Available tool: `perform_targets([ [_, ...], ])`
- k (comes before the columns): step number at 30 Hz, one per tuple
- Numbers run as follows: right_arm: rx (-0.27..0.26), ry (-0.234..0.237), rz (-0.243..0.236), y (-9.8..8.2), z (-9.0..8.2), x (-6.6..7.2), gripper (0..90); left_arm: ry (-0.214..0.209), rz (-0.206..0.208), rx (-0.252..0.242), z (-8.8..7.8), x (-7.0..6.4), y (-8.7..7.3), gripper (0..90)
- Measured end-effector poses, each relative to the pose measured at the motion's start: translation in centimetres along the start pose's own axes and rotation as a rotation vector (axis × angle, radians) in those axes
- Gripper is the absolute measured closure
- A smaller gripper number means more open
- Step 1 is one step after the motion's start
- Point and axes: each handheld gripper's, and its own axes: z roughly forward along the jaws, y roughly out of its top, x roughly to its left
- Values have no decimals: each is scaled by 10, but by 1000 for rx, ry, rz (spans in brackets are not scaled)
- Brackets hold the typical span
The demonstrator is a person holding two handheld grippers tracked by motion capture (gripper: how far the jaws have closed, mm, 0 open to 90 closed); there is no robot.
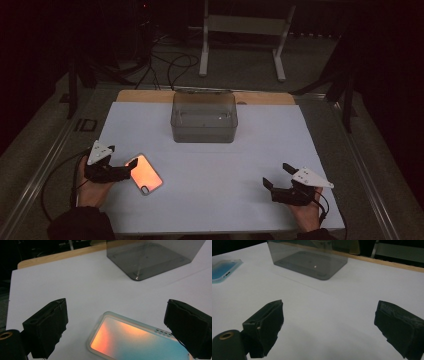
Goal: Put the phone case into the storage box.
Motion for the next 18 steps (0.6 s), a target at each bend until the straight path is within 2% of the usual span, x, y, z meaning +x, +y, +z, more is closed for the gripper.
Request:
perform_targets([
  [18, 5, -5, 4, 0, 1, 0, 91, -14, -15, 67, 16, 7, 6, 60],
])
